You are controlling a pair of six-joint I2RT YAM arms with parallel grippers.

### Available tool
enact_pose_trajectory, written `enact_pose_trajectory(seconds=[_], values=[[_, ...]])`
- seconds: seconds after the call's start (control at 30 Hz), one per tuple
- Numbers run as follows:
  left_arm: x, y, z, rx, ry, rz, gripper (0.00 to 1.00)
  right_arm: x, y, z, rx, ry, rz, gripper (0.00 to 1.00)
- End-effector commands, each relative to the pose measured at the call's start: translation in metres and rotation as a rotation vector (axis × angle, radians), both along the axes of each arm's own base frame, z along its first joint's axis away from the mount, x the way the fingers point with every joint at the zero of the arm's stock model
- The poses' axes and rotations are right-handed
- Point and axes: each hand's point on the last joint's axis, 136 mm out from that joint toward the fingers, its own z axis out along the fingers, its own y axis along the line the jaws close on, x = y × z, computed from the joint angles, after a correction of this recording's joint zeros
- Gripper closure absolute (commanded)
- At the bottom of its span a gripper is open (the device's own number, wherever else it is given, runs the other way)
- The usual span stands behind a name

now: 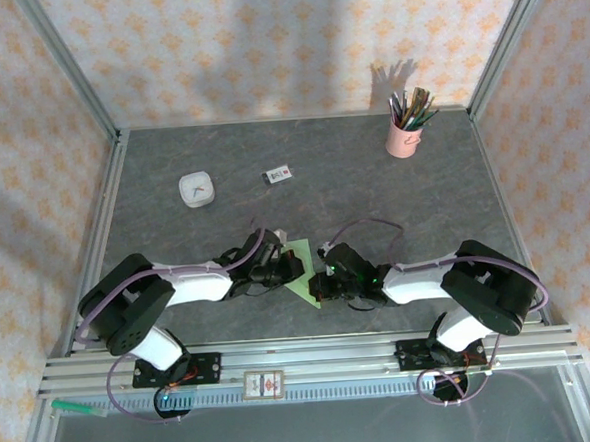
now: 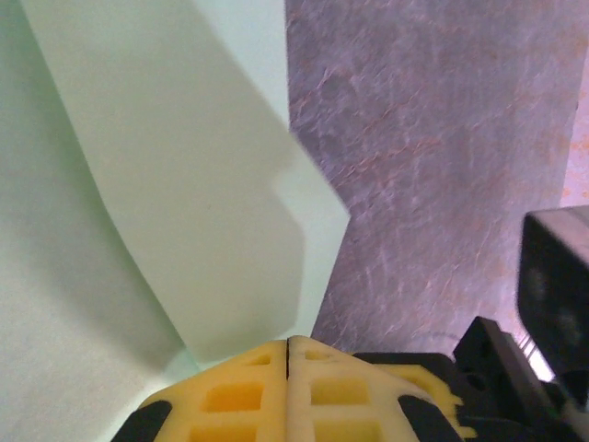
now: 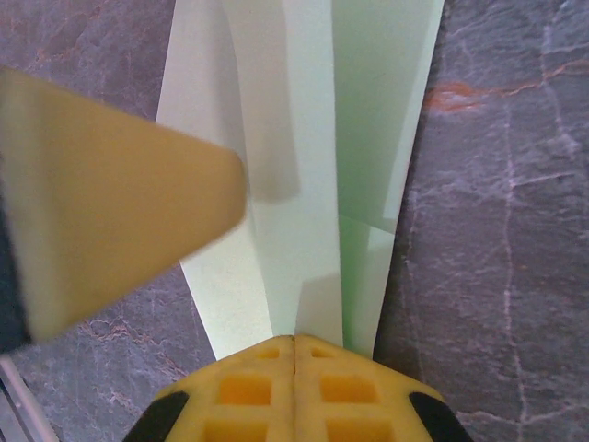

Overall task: Fold a paper plane with a square sheet of paper (pick it up from the middle)
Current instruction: Perform the fourth fold on the wing at the bottom-center of the table.

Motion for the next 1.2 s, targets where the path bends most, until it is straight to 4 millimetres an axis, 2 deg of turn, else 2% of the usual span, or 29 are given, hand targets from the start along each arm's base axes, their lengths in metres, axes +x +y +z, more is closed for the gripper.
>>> enact_pose_trajectory(seconds=[0.0,0.1,0.33,0.83,0.97,1.17], values=[[-0.007,-0.007,-0.007,-0.030,0.028,-0.009,1.00,-0.023,-0.050,-0.053,-0.247,0.128,-0.048,1.00],[-0.008,-0.004,-0.015,-0.016,0.038,0.000,1.00,-0.025,-0.053,-0.056,-0.264,0.136,-0.050,1.00],[0.006,0.005,-0.021,0.032,0.014,0.011,1.00,-0.034,-0.065,-0.067,-0.331,0.171,-0.030,1.00],[0.050,0.035,-0.032,0.095,-0.010,0.045,0.99,-0.047,-0.073,-0.077,-0.370,0.218,0.000,1.00],[0.067,0.045,-0.028,0.099,-0.024,0.070,0.99,-0.047,-0.075,-0.077,-0.376,0.213,0.005,1.00],[0.086,0.048,-0.026,0.120,-0.034,0.069,0.98,-0.048,-0.074,-0.077,-0.379,0.213,0.010,1.00]])
